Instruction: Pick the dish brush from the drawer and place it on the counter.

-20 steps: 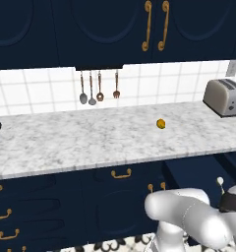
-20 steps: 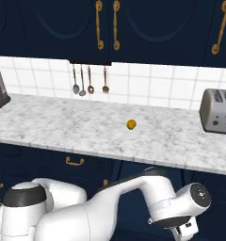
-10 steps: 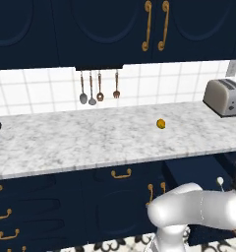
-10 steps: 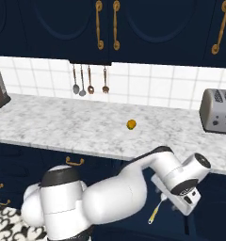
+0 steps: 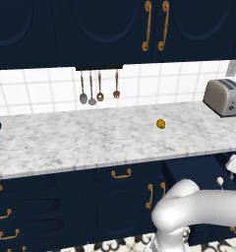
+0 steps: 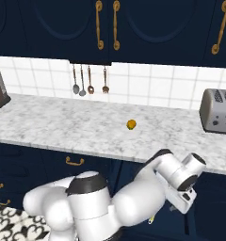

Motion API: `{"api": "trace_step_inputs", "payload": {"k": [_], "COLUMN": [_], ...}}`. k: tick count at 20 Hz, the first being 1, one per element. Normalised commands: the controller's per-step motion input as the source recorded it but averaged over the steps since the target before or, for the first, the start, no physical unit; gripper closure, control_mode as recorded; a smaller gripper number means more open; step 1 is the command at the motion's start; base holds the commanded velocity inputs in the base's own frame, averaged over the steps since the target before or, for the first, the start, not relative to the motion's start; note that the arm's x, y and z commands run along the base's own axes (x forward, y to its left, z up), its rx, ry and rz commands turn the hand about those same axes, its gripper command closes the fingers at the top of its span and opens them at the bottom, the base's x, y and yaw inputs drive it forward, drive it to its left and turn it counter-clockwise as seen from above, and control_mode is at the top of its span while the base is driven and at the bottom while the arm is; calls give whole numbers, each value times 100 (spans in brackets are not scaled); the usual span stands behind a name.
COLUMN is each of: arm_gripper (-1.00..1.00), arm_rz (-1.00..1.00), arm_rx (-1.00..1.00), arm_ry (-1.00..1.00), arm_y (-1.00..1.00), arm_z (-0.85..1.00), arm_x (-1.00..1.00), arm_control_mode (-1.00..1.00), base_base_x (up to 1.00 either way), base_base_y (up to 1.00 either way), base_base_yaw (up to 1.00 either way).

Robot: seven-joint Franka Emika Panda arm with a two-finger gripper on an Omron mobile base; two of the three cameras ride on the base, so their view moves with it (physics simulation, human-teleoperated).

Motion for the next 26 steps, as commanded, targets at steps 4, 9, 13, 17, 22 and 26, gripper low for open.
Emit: {"api": "trace_step_inputs", "payload": {"k": [4, 9, 13, 17, 22, 26], "arm_gripper": [-100, -100, -100, 100, 100, 100], "arm_rz": [2, 3, 5, 3, 1, 0], "arm_rx": [-12, -17, -12, -17, -21, -10], "arm_ry": [5, 6, 1, 3, 7, 3], "arm_y": [16, 19, 16, 3, -3, -16], "arm_z": [-62, -63, -63, -86, -91, -56], "arm_x": [22, 5, 1, -6, -37, -76], "arm_control_mode": [-100, -100, -100, -100, -100, -100], "base_base_x": [0, 0, 0, 0, 0, 0], "base_base_y": [0, 0, 0, 0, 0, 0], "base_base_yaw": [0, 0, 0, 0, 0, 0]}}
